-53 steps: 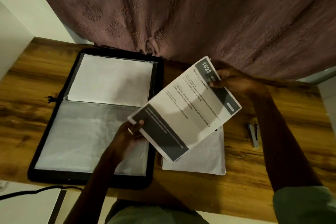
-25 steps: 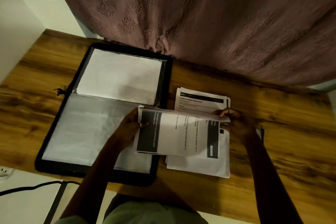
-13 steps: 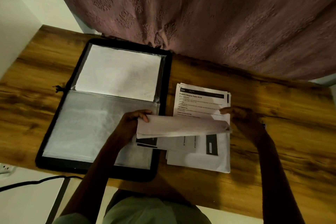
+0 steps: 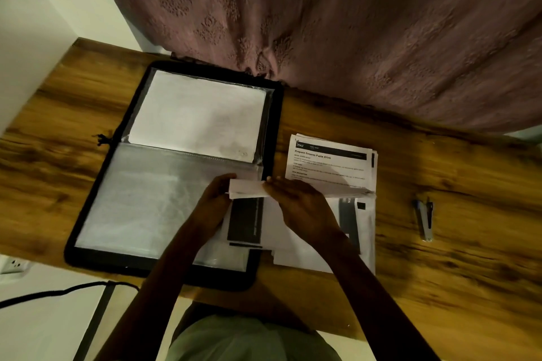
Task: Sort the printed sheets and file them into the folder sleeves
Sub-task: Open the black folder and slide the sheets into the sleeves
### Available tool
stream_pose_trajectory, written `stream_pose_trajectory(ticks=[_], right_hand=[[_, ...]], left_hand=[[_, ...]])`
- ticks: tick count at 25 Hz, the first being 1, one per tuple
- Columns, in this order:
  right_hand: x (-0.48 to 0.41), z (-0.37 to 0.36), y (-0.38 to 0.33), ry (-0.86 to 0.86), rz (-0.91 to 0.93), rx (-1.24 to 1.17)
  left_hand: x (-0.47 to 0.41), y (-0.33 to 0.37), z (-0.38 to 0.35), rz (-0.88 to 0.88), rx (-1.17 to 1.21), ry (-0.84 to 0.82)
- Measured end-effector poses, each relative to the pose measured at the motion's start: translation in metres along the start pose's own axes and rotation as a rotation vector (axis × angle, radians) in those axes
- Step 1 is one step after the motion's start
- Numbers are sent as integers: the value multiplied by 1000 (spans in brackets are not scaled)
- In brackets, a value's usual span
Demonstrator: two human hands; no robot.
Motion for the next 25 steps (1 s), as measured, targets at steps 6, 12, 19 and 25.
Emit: stream_pose_trajectory(ticks=[6, 12, 19, 25], right_hand=[[6, 0, 1, 41, -23, 43], [4, 6, 21, 67, -155, 82], [15, 6, 7, 8, -70, 83], [46, -1, -8, 76, -41, 56]], left_hand=[[70, -19, 1, 243, -85, -6], [86, -41, -15, 337, -277, -85], [47, -12, -24, 214, -3, 10], [45, -2, -29, 94, 170, 71]])
Point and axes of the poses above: each hand's wrist, its own x-axis away from the middle knuckle, its own z-axis out of the back of the hand, y = z × x, the point moved 9 cm from there along -x, towards the middle knuckle, and after that the axes turned 6 degrees about -z, right-handed, at the moved point
